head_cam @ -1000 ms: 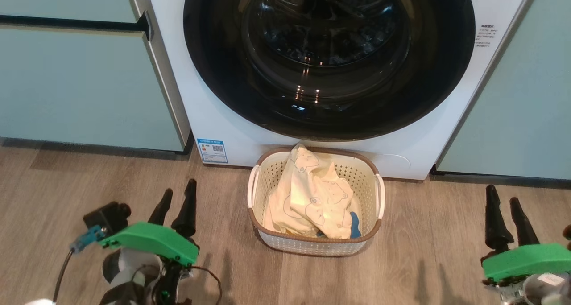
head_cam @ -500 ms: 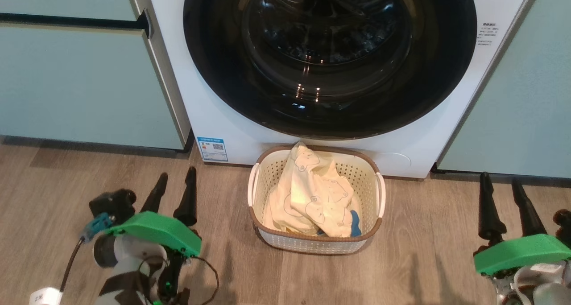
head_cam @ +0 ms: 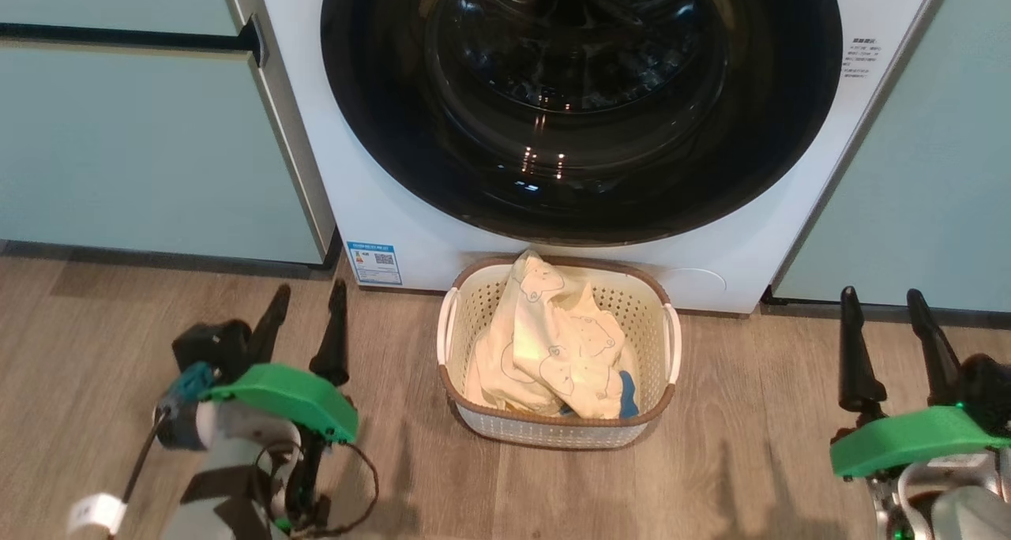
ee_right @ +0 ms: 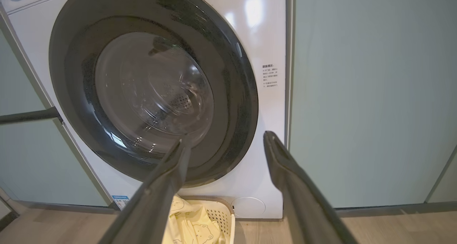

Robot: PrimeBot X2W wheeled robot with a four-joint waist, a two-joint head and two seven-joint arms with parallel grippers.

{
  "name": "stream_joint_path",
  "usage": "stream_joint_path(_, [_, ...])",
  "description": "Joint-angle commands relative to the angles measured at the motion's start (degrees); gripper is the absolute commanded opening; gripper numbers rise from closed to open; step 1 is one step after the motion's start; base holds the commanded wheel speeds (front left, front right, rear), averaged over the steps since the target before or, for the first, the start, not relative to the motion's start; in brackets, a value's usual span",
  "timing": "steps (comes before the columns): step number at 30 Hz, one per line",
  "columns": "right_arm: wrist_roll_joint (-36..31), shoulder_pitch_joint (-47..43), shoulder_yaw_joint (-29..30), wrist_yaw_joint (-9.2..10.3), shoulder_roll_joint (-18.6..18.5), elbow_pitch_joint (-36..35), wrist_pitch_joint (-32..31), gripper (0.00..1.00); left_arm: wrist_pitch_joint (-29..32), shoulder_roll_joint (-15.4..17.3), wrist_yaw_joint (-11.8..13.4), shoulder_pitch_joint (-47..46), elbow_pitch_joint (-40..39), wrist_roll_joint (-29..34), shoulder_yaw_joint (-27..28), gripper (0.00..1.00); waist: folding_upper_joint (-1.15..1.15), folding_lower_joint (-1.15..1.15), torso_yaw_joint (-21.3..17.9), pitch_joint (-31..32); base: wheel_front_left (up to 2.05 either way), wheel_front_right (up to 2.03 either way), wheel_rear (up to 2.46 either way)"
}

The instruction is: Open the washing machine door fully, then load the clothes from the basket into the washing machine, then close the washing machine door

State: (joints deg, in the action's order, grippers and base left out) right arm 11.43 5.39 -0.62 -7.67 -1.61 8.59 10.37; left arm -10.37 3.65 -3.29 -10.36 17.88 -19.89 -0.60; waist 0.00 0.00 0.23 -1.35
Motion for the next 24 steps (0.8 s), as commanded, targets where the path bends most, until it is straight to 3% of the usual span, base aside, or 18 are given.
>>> stream_joint_path(1, [-2.4,3.7,-1.5,0.15,-1.0,-2.5,1.0,1.00,-1.0,1.4,0.1,-4.3,-1.8,1.9,1.3,1.00,0.00,0.00,0.0,0.0,0.00,0.00,0.00])
stream_joint_path(24, [-13.9,4.6,-1.6,0.19,-1.3,-0.3,4.6,1.00,-4.6,1.0,-1.3,-7.1,-3.8,14.7,2.5,1.00,0.00,0.00,0.1,-0.2,0.00,0.00,0.00])
